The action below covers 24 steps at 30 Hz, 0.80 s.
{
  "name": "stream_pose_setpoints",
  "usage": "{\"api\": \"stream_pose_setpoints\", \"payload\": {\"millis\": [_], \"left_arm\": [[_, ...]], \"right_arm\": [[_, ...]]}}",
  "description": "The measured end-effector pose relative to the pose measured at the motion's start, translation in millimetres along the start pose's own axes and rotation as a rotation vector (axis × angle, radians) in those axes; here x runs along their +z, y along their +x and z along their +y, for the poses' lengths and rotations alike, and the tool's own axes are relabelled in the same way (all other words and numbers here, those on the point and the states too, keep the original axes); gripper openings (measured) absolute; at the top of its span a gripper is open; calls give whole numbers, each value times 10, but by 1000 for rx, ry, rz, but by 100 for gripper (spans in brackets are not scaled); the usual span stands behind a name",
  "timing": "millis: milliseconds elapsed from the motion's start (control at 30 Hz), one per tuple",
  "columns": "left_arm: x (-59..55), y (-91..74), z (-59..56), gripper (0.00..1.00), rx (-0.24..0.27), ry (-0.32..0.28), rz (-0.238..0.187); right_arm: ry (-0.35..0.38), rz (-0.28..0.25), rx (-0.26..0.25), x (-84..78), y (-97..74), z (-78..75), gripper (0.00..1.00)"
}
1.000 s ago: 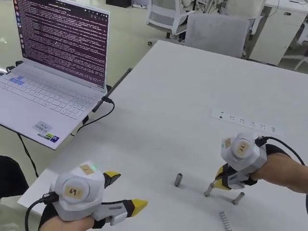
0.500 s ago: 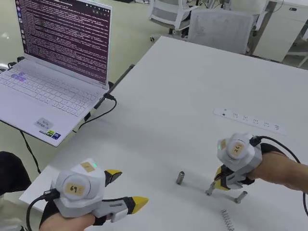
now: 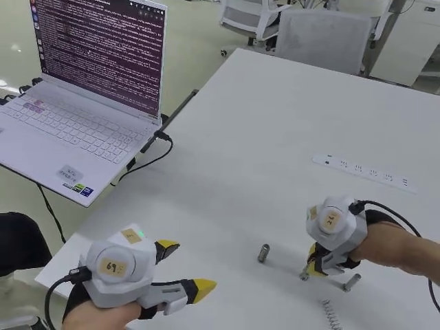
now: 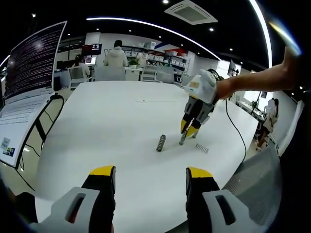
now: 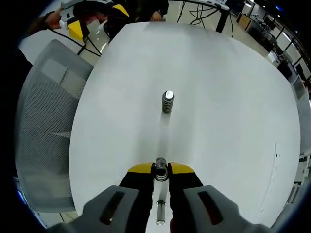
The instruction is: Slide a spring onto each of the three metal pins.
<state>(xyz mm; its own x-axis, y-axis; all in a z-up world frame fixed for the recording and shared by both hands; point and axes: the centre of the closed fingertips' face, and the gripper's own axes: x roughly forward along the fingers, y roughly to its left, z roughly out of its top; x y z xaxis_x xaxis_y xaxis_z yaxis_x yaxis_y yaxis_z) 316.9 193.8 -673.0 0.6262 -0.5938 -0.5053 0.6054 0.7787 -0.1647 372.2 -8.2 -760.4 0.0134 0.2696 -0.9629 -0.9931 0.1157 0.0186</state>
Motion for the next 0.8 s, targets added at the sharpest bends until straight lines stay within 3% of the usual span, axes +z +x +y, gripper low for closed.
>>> {"api": "stream_pose_setpoints", "payload": {"millis": [400,800], "left_arm": [[-3,-12,36,54,5,0,5],[16,-3,-1,54,-3,9,10]], "right_arm": [[14,8,0,-24,113,-29,10],[15,-5,5,-4,34,24,16]]}}
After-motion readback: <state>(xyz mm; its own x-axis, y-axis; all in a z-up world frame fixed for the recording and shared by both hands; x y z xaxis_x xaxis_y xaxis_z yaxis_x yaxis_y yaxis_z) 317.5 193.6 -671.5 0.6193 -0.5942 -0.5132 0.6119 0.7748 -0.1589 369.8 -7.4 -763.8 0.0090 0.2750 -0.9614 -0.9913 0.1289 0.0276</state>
